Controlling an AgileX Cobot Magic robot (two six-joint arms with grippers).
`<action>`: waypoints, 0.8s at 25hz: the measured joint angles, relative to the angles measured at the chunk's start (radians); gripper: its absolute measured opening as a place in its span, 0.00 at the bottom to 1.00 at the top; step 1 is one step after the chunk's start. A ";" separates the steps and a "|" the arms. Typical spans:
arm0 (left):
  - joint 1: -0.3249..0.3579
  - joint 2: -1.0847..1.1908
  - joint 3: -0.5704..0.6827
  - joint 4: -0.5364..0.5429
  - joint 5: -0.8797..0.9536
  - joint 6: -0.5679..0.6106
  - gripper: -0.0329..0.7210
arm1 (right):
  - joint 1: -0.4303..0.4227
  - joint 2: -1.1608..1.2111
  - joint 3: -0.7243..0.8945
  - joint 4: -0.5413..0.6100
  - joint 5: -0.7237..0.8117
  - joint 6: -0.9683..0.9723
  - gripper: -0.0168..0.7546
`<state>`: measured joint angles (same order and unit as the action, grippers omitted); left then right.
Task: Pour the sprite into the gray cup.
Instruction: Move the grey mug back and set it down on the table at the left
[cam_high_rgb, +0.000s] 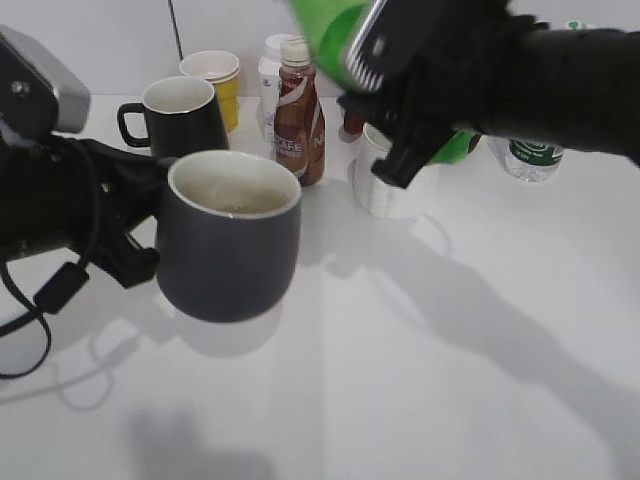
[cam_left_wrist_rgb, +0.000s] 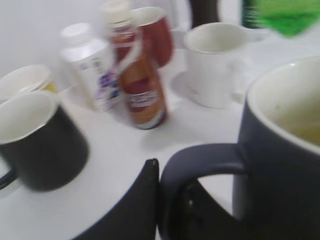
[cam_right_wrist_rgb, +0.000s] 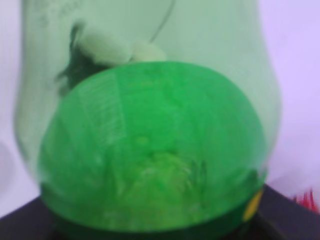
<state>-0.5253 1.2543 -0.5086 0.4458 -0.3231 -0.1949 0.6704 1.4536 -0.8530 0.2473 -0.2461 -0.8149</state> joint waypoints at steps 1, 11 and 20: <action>0.017 0.000 0.000 -0.015 -0.003 0.000 0.11 | -0.003 -0.021 0.015 0.000 -0.019 0.072 0.57; 0.200 0.055 0.000 -0.113 -0.230 0.051 0.11 | -0.233 -0.130 0.286 -0.319 -0.175 0.853 0.57; 0.219 0.289 0.062 -0.374 -0.558 0.252 0.11 | -0.330 -0.131 0.376 -0.604 -0.373 1.135 0.57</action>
<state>-0.3065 1.5434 -0.4469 0.0713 -0.8811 0.0570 0.3406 1.3231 -0.4771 -0.3569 -0.6187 0.3200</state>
